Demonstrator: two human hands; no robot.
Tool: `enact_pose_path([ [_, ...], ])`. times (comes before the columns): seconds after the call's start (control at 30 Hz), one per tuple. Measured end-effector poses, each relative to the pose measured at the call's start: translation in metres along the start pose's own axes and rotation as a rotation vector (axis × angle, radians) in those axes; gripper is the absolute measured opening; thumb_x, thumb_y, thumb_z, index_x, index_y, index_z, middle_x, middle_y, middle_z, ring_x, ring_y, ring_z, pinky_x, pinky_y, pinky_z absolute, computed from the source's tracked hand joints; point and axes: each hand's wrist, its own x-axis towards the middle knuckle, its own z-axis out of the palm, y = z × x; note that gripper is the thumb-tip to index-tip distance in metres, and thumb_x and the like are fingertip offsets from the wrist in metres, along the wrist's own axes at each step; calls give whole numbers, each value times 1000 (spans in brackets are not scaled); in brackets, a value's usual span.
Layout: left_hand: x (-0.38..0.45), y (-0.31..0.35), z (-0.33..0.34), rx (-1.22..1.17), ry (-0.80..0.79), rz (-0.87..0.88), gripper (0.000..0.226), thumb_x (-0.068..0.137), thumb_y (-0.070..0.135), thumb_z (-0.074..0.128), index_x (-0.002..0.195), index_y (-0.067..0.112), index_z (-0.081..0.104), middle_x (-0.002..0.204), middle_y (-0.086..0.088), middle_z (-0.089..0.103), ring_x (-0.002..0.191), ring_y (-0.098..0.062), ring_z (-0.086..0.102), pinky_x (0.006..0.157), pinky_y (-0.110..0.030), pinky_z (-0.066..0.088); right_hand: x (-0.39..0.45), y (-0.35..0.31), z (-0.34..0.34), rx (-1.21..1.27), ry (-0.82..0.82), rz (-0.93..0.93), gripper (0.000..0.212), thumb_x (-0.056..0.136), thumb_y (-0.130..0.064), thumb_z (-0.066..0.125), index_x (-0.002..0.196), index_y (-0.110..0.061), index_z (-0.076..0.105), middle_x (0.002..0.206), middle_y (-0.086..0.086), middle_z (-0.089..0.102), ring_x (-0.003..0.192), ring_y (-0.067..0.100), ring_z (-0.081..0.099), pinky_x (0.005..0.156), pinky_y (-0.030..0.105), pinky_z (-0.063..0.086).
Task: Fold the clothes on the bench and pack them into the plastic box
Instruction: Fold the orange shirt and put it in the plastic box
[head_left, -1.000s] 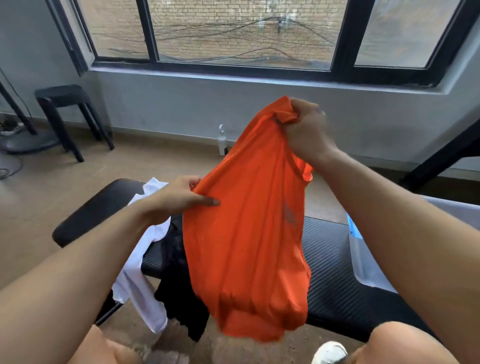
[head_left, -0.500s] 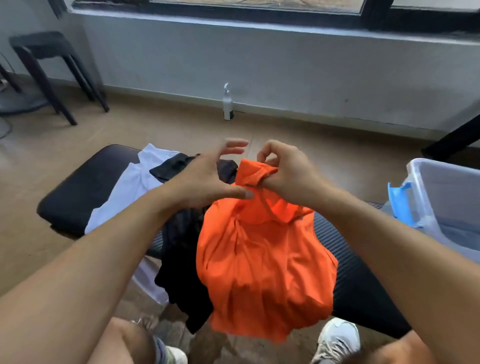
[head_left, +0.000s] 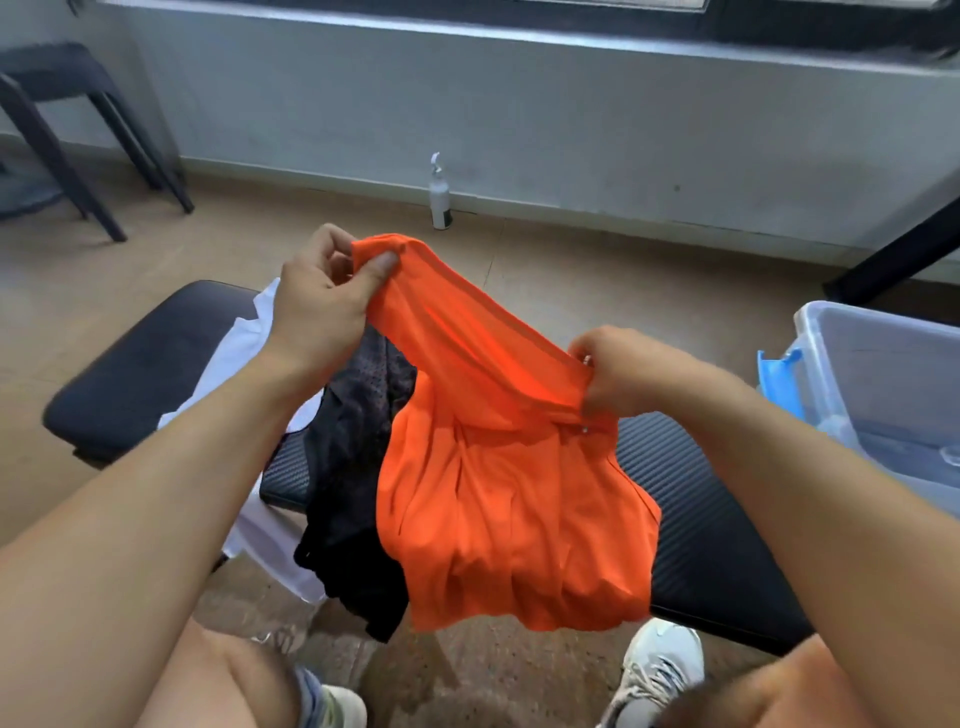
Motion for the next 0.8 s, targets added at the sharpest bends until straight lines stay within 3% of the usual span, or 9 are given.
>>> enact_pose_path([
  [0.13, 6, -8, -13, 7, 111, -12, 27, 92, 24, 70, 77, 26, 48, 67, -1, 55, 60, -13, 45, 55, -29, 37, -1, 8, -21, 285, 190, 131, 21, 77, -4, 56, 82, -21, 67, 79, 3, 74, 76, 20, 72, 63, 26, 54],
  [0.23, 8, -9, -20, 28, 172, -35, 28, 93, 24, 69, 76, 26, 48, 64, 3, 52, 55, -7, 43, 51, -24, 36, -1, 11, -33, 479, 387, 196, 21, 84, -9, 52, 92, -22, 66, 95, 6, 70, 88, 27, 68, 73, 34, 57],
  [0.37, 4, -14, -22, 77, 103, -83, 19, 93, 24, 70, 79, 25, 58, 73, 0, 63, 62, -9, 56, 58, -28, 49, -8, 4, -30, 869, 355, 168, 5, 90, -11, 66, 92, -15, 65, 85, 5, 61, 63, 16, 59, 39, 23, 49],
  [0.4, 3, -15, -21, 92, 74, -86, 15, 93, 23, 70, 80, 24, 62, 76, -1, 66, 64, -8, 59, 61, -26, 51, -9, 2, -31, 978, 321, 152, 8, 89, -10, 71, 91, -14, 64, 82, 5, 60, 61, 14, 58, 40, 23, 50],
  [0.47, 0, -12, -19, 112, 34, -71, 11, 93, 22, 70, 82, 24, 68, 79, 1, 70, 65, -2, 62, 63, -19, 53, -12, 2, -37, 1169, 274, 110, 19, 81, -3, 80, 88, -12, 65, 84, 9, 61, 67, 15, 62, 55, 28, 61],
  [0.53, -3, -10, -19, 123, 20, -36, 13, 93, 19, 70, 81, 24, 68, 77, 2, 69, 62, 5, 60, 62, -14, 50, -14, 5, -45, 1119, 260, 65, 34, 67, 1, 89, 91, -11, 68, 84, 8, 64, 72, 16, 64, 68, 30, 60],
  [0.6, -5, -8, -18, 117, 16, -41, 11, 93, 16, 70, 83, 22, 69, 79, -1, 70, 66, 1, 62, 67, -17, 52, -14, 5, -52, 888, 292, 61, 46, 62, 8, 89, 97, -15, 71, 87, 6, 68, 72, 15, 64, 66, 26, 55],
  [0.7, 0, 3, -11, 90, 22, -67, 11, 91, 17, 71, 82, 23, 70, 76, 2, 69, 65, -1, 60, 65, -20, 50, -12, 6, -75, 542, 523, 80, 37, 77, 11, 62, 98, -17, 75, 91, 4, 72, 77, 14, 67, 68, 24, 54],
  [0.8, 23, 25, -1, 192, 43, -52, 11, 87, 27, 76, 79, 21, 73, 66, 7, 67, 57, 5, 53, 59, -16, 43, -3, 15, -110, 422, 677, 50, 34, 81, 5, 56, 99, -13, 78, 97, 10, 75, 89, 20, 70, 81, 22, 53],
])
